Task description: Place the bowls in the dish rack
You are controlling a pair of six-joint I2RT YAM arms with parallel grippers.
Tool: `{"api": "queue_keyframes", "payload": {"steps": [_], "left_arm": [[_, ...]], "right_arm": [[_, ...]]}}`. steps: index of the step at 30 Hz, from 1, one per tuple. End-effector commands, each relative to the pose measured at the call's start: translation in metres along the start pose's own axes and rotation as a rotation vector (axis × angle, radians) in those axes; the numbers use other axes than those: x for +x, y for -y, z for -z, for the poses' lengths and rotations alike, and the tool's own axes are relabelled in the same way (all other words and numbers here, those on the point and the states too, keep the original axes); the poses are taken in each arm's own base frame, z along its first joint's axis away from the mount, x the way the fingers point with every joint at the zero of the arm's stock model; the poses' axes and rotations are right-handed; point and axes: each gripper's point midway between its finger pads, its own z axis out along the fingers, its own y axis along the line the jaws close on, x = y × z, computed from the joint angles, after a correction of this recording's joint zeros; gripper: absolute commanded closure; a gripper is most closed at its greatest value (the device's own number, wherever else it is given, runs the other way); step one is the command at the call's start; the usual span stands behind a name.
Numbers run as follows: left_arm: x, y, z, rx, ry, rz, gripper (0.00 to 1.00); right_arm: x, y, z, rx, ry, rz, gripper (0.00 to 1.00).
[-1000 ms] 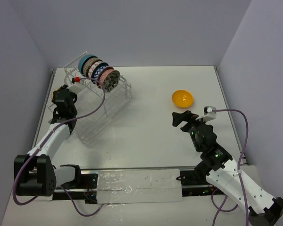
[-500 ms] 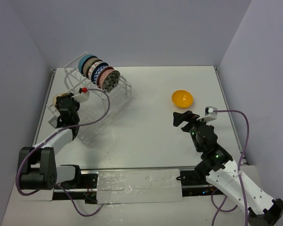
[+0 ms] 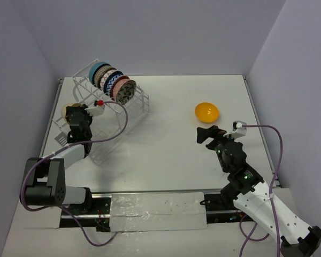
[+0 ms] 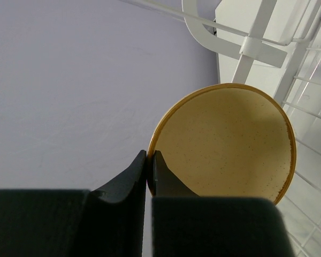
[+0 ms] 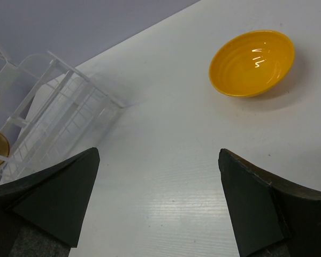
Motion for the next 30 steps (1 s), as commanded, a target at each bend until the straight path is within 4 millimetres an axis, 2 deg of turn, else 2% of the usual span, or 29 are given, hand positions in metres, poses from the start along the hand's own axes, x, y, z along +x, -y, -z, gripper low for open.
{"api": "queue_keyframes", "payload": {"steps": [1, 6, 14, 21, 30], "left_arm": [[-0.021, -0.023, -0.004, -0.081, 0.076, -0.049, 1.00], [-0.023, -0.010, -0.011, -0.043, 0.056, -0.083, 1.00], [-0.029, 0.005, -0.012, -0.010, 0.050, -0.159, 1.00], [-0.027, 0.005, -0.003, -0.027, 0.057, -0.147, 1.00], [-0.019, 0.022, 0.005, 0.050, 0.059, -0.200, 1.00]], "right_arm": [[-0.001, 0.001, -0.003, 0.001, 0.015, -0.011, 0.00], [0.000, 0.001, -0.004, -0.001, 0.012, -0.010, 0.00], [0.000, 0.002, -0.004, -0.001, 0.012, -0.014, 0.00], [-0.001, 0.003, -0.003, 0.000, 0.021, -0.019, 0.00], [-0.002, 0.004, -0.002, 0.001, 0.024, -0.023, 0.00]]}}
